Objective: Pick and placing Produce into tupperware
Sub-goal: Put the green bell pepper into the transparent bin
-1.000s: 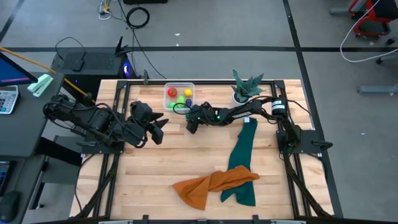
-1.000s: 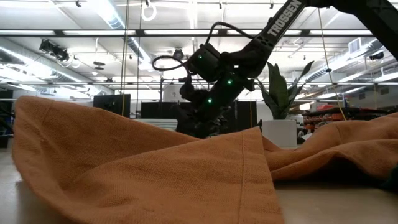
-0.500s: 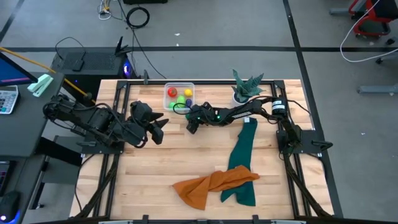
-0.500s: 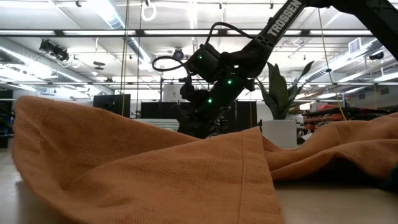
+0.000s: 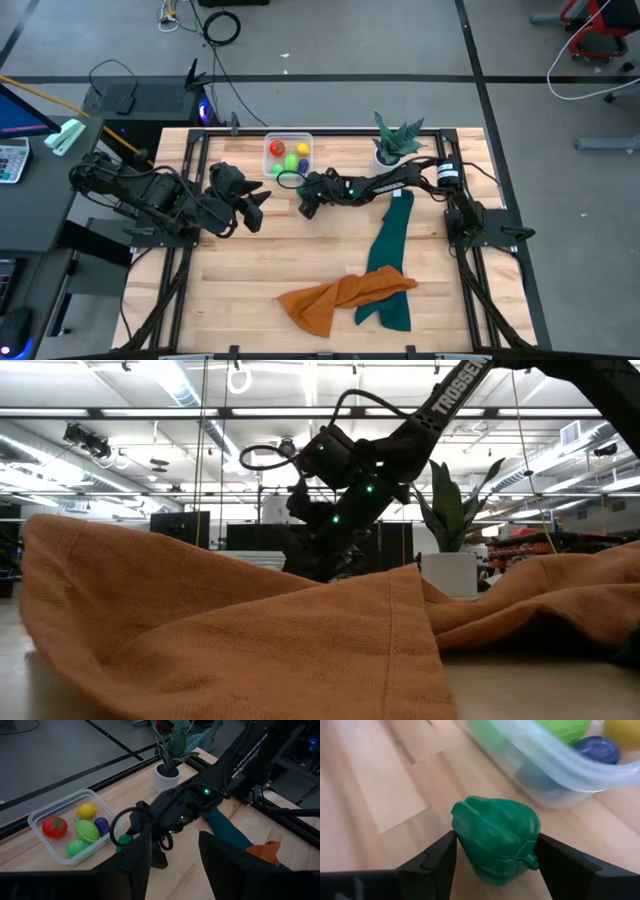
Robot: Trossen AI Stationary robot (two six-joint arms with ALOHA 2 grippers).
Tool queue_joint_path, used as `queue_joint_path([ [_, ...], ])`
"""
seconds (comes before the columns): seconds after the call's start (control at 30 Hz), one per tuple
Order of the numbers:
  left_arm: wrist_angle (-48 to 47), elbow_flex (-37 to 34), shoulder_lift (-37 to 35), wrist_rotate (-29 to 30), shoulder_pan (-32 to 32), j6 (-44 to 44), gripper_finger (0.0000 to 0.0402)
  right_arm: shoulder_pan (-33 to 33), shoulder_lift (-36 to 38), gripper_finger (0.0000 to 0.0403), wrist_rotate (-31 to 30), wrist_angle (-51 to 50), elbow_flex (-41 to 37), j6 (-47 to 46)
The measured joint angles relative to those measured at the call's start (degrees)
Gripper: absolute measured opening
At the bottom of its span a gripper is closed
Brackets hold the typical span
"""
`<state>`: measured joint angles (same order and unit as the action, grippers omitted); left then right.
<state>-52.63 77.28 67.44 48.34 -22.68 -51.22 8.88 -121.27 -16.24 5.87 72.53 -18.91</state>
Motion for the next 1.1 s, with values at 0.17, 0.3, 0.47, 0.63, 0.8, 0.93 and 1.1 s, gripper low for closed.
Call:
queue_joint_path([
  [0.17, 0.0, 0.0, 0.0, 0.0, 0.0, 0.0, 0.0172, -2.0, 0.6, 0.0210, 1.5, 0.4, 0.0, -0.2],
  [0.3, 0.0, 0.0, 0.0, 0.0, 0.0, 0.0, 0.0172, -3.9, 1.6, 0.0210, 1.6, 1.3, 0.1, 0.1],
  [0.47, -0.1, 0.0, 0.0, 0.1, 0.0, 0.0, 0.0172, -5.6, 1.9, 0.0210, 1.6, 0.8, 1.5, 1.0],
  [0.63, 0.0, 0.0, 0.0, 0.3, 0.0, -0.2, 0.0172, -6.1, 1.9, 0.0210, 1.6, 0.9, 5.6, 4.0],
  [0.8, 0.0, 0.0, 0.0, 0.3, 0.0, -0.2, 0.0172, -5.5, 1.9, 0.0210, -0.3, 0.1, 11.8, 9.5],
  [0.93, 0.0, 0.0, 0.0, 0.3, 0.0, -0.2, 0.0172, -3.4, 1.9, 0.0210, -2.2, -0.3, 14.8, 11.7],
  [1.1, 0.0, 0.0, 0.0, 0.3, 0.0, -0.2, 0.0172, 0.4, 1.9, 0.0210, -2.1, -0.5, 15.4, 11.0],
])
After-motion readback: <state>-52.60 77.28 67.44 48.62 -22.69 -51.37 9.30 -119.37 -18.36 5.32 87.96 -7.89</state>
